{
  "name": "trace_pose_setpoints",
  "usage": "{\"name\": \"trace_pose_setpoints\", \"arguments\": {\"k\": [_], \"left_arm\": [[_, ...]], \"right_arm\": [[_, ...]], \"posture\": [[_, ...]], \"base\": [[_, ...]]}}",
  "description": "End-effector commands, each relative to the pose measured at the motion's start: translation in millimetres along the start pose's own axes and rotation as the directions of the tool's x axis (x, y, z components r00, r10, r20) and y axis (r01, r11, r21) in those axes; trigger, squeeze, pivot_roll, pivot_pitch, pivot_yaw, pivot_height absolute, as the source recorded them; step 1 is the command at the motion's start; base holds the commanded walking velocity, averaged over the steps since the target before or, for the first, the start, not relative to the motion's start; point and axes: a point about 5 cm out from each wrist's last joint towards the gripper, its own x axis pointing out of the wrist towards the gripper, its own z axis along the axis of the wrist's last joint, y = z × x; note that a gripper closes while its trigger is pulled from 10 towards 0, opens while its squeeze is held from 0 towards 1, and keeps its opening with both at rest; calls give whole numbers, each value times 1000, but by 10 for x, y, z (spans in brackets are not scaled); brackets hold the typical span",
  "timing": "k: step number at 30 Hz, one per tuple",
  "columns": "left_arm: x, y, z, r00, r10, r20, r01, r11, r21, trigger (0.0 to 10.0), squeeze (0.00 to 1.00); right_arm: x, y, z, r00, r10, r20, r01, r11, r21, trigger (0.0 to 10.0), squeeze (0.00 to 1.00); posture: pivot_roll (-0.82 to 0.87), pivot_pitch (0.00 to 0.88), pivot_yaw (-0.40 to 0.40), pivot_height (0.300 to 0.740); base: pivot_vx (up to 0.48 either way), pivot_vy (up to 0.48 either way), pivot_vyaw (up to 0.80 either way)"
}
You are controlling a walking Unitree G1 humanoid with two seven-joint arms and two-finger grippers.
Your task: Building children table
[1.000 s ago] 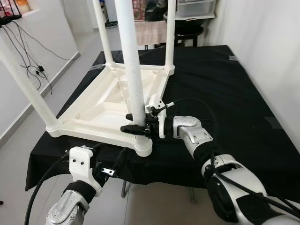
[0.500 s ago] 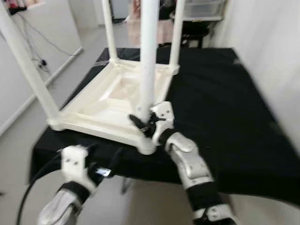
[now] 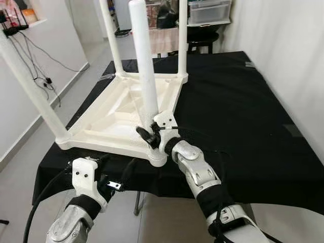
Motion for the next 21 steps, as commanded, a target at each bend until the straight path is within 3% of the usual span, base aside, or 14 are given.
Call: {"name": "trace_pose_setpoints", "arguments": {"k": [1,4,6,7,9,10,11,13,21], "left_arm": [[-11,45,-10,1000,15,-10,-15,1000,13,10000,0],[-6,36,-7,1000,10,-10,-10,1000,9,10000,0],[-6,34,-8,1000,8,-9,-7,1000,7,10000,0],[-4,32,-8,1000,7,-8,-7,1000,6,10000,0],[-2,31,-9,1000,6,-8,-6,1000,6,10000,0],[0,30,-9,1000,6,-7,-6,1000,6,10000,0],[1,30,-9,1000,8,-5,-8,1000,7,10000,0],[1,31,-8,1000,9,-4,-9,1000,8,10000,0],[3,24,-12,1000,10,-5,-10,1000,10,10000,0]], "right_arm": [[1,-36,57,1000,-28,9,28,1000,0,10000,1000],[-53,-169,100,1000,-2,31,2,1000,-14,10000,1000],[-56,-233,93,996,75,43,-73,996,-55,10000,1000],[-47,-312,98,996,75,39,-72,994,-86,10000,608],[-44,-369,104,997,70,36,-66,992,-106,10000,608],[-36,-454,136,999,32,41,-27,994,-104,10000,0],[-11,-571,225,998,-39,59,44,995,-91,10000,0],[7,-614,281,995,-74,70,80,993,-88,10000,0],[107,-655,468,984,-154,87,166,976,-144,10000,0]], "posture": [[37,56,69,740],[32,57,67,740],[31,59,68,740],[29,58,64,740],[29,58,64,740],[30,58,61,740],[28,58,60,740],[28,58,60,740],[40,55,57,740]], "base": [[0,0,0],[0,0,0],[0,0,0],[0,0,0],[0,0,0],[0,0,0],[0,0,0],[0,0,0],[0,0,0]]}}
